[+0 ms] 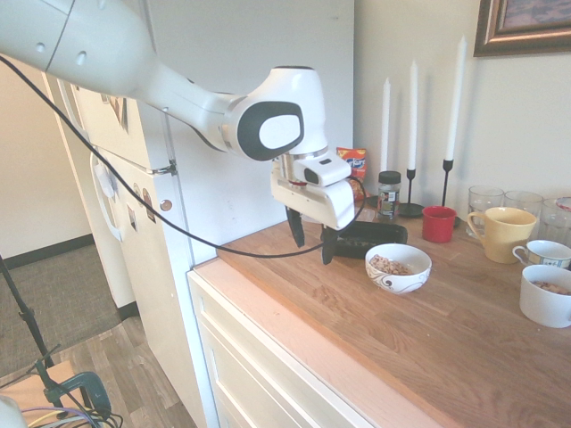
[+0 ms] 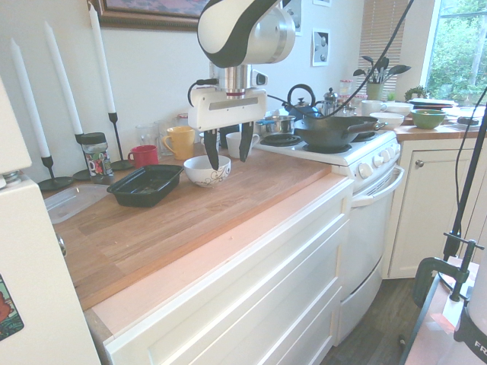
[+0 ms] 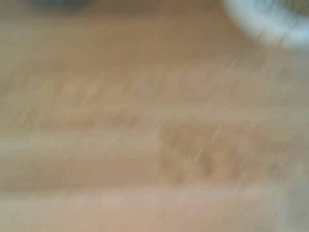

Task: Pour the cereal into the box

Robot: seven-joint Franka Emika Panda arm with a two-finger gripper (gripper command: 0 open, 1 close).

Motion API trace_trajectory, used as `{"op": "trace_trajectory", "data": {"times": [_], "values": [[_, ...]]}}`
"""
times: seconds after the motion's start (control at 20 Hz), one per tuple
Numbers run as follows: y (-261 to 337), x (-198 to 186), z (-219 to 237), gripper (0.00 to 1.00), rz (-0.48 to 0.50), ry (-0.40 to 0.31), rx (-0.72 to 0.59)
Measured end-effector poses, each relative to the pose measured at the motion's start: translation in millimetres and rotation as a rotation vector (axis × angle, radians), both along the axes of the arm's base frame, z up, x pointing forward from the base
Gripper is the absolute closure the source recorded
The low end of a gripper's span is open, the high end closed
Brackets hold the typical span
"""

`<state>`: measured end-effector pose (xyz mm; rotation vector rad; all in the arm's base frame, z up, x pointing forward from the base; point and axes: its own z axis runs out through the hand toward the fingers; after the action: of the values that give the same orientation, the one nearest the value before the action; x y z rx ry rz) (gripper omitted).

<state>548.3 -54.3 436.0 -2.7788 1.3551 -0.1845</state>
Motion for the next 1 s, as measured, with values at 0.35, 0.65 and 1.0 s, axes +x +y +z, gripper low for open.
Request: {"op": "trace_trajectory", "data": {"times": [0.35,0.65,1.0], "values": [[-68,89,-5,0.00,-0.090,0.007,0.036],[-119,145,-34,0.00,-0.104,0.040,0.037],[-151,189,-68,0.00,-0.104,0.076,-0.009]]}}
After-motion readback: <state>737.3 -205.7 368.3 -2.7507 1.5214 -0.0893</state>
